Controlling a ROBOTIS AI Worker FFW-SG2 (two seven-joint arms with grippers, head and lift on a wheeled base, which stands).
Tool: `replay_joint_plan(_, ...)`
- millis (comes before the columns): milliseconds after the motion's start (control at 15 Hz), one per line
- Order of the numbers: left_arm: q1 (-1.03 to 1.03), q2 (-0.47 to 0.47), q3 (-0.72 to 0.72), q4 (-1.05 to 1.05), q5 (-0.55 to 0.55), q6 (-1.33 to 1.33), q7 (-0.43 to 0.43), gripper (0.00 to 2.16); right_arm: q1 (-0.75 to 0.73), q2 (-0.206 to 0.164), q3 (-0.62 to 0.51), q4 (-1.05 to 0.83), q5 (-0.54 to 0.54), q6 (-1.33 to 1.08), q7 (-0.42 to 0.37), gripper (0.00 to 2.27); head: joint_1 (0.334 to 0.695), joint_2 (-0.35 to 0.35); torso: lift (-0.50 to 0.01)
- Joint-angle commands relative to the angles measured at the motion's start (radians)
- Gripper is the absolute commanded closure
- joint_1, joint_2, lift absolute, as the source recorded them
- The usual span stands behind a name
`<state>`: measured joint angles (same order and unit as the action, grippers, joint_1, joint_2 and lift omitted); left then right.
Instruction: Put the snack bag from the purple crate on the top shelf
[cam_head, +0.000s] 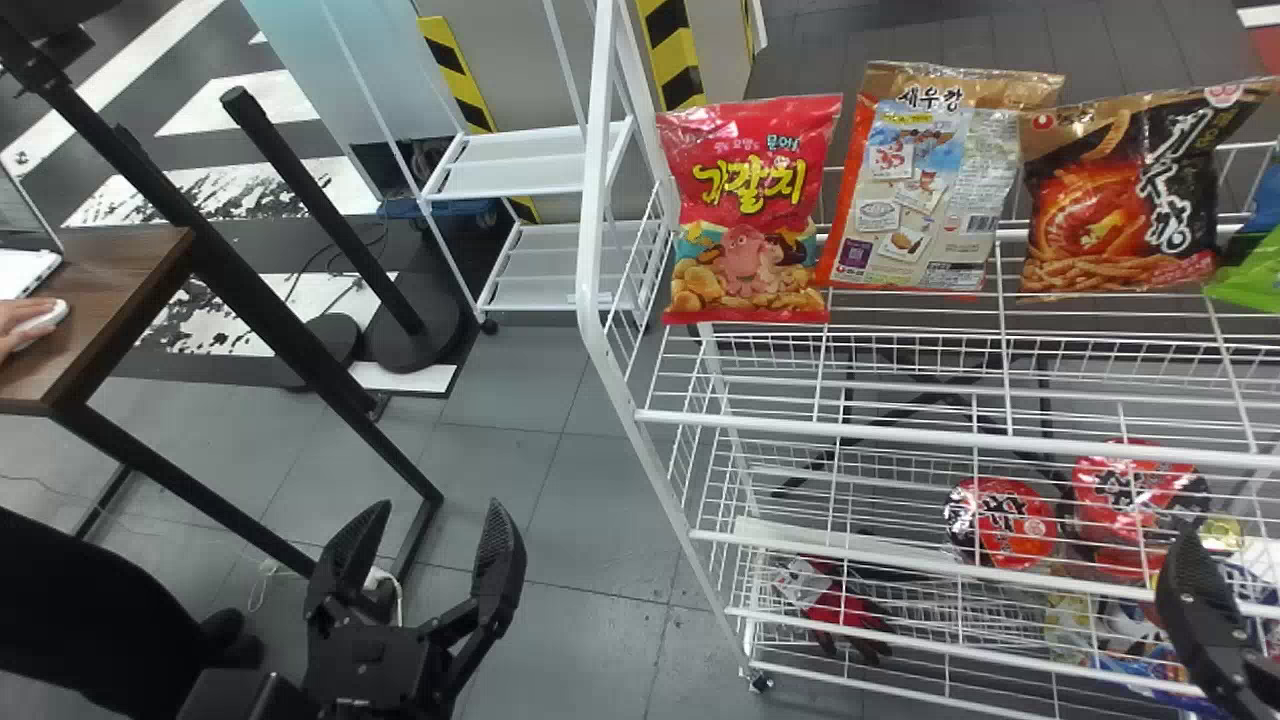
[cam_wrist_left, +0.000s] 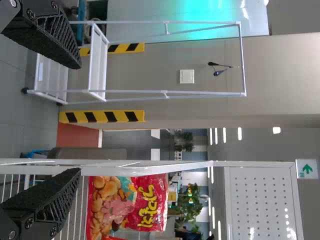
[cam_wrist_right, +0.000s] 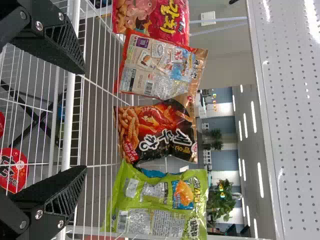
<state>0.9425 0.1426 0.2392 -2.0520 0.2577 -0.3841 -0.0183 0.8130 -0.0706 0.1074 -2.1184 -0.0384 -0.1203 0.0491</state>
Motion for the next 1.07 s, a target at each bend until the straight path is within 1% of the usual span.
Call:
replay_joint_plan(0,-0.001,0.000,-0.001,-0.001,0.000,0.000,0.001,0.07,0.000,-0.002,0.000,0.000,0.000,0.000,0.000,0.16,0.695,0.350,0.000)
replay_joint_plan(200,-0.002,0.000,-0.003,-0.001,0.000,0.003,0.003,0.07,0.000,-0.008,0.000,-0.008,0.002,0.012,0.000,0.16,0.695,0.350,0.000)
replay_joint_plan(1000,-0.004,-0.002,0.017,-0.039,0.015,0.031,-0.006,0.07,0.002,-0.008,0.006,-0.071,0.003,0.092,0.000,0.16,0.695,0.350,0.000)
